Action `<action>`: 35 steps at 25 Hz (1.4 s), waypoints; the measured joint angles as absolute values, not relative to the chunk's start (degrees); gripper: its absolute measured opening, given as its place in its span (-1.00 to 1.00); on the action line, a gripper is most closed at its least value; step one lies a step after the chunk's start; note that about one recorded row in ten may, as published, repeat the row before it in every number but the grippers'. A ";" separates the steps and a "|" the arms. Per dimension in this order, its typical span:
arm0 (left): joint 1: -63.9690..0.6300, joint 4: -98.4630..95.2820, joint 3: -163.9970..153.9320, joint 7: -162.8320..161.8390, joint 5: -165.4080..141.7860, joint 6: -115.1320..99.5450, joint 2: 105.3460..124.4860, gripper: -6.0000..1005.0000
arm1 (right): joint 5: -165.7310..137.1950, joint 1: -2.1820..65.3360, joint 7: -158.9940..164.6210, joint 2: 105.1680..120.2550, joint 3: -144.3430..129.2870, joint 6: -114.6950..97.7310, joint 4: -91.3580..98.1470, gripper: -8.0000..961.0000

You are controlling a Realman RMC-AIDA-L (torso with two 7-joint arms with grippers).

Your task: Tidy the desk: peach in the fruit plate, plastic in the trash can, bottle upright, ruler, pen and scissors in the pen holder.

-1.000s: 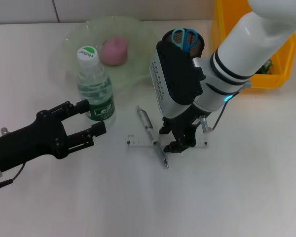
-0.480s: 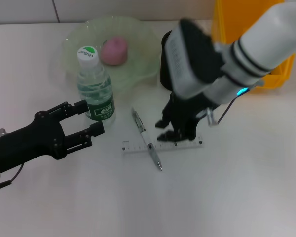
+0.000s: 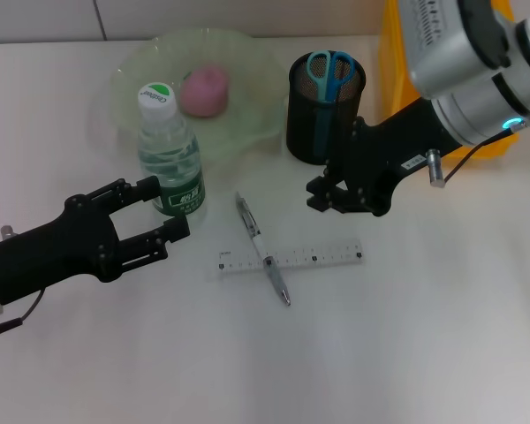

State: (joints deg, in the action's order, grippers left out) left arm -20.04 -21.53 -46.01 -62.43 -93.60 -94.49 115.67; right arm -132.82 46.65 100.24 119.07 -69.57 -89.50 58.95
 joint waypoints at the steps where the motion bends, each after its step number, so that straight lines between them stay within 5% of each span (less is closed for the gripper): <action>1: -20.04 -21.53 -46.01 -62.43 -93.60 -94.49 115.67 0.56 | -132.82 46.65 100.24 119.07 -69.57 -89.50 58.95 -0.77; 9: -20.12 -21.53 -46.13 -62.48 -93.67 -94.49 115.77 0.56 | -137.01 53.04 102.64 119.29 -78.73 -87.68 52.17 -0.70; 14: -19.97 -21.53 -46.14 -62.49 -93.69 -94.48 115.80 0.56 | -137.62 55.91 102.43 119.59 -83.72 -83.43 47.45 -0.28; 16: -19.98 -21.53 -46.14 -62.49 -93.70 -94.48 115.82 0.56 | -137.37 56.33 102.50 119.76 -86.53 -81.44 46.56 0.14; 22: -20.10 -21.53 -46.14 -62.49 -93.70 -94.52 115.84 0.56 | -134.76 57.11 103.29 119.88 -93.13 -76.53 44.84 0.33; 35: -20.14 -21.53 -46.03 -62.44 -93.69 -94.57 115.84 0.56 | -131.52 59.32 103.96 119.89 -98.47 -72.07 40.69 0.33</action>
